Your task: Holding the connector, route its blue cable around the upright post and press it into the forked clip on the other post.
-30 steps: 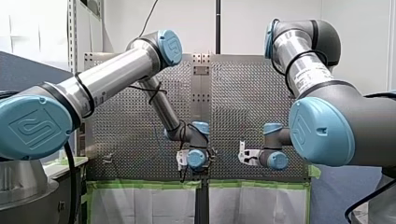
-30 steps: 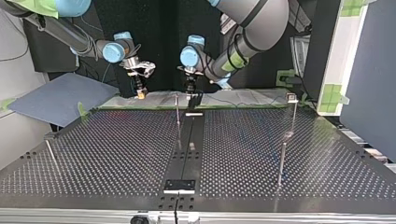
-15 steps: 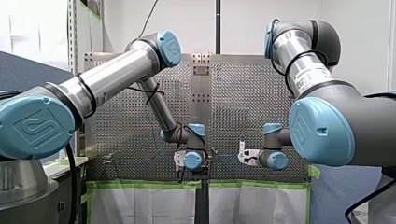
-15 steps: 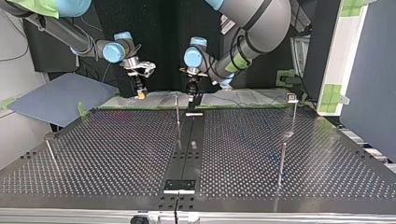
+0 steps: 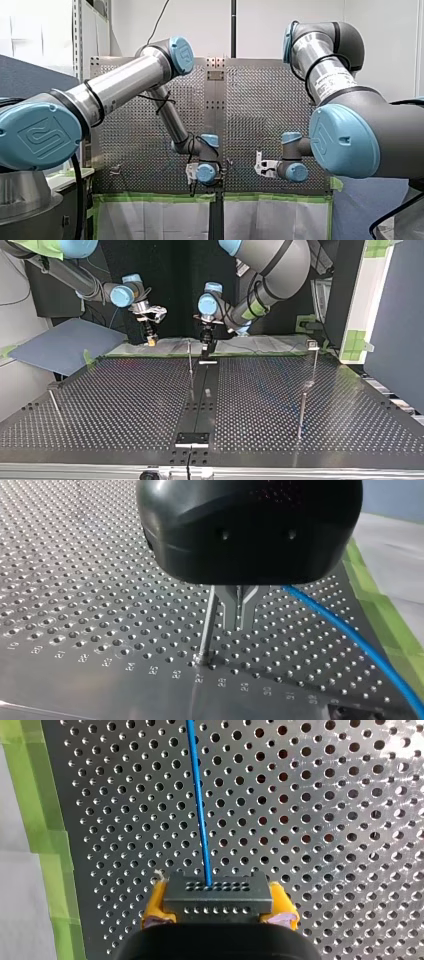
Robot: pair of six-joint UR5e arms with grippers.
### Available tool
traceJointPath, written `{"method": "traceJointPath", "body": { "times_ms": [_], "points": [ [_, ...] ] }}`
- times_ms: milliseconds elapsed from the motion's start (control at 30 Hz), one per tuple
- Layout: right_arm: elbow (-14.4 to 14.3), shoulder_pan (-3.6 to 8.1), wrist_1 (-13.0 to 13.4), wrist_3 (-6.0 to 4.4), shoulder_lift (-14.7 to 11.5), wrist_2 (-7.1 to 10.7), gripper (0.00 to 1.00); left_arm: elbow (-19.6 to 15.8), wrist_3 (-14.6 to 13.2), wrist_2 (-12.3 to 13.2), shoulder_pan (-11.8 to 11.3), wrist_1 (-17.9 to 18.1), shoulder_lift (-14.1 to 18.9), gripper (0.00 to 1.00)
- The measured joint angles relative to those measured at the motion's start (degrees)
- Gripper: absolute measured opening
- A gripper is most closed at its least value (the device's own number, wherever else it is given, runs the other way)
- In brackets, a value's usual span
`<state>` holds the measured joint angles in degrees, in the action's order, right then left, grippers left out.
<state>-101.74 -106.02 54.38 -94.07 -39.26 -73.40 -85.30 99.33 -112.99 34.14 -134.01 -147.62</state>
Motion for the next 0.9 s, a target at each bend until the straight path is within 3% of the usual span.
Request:
{"method": "traceJointPath", "body": {
  "times_ms": [667,833,900],
  "points": [
    [0.6,0.58,1.2,-0.16,0.1,-1.88,0.0,2.3,-0.7,2.8,-1.0,-3.1,0.0,0.13],
    [0.8,0.6,1.2,-0.16,0.1,-1.92,0.0,2.5,-1.3,2.8,-1.2,-3.6,0.0,0.24],
    [0.8,0.6,1.2,-0.17,0.1,-1.93,0.0,2.6,-1.5,2.9,-1.3,-3.8,0.0,0.36]
  ]
}}
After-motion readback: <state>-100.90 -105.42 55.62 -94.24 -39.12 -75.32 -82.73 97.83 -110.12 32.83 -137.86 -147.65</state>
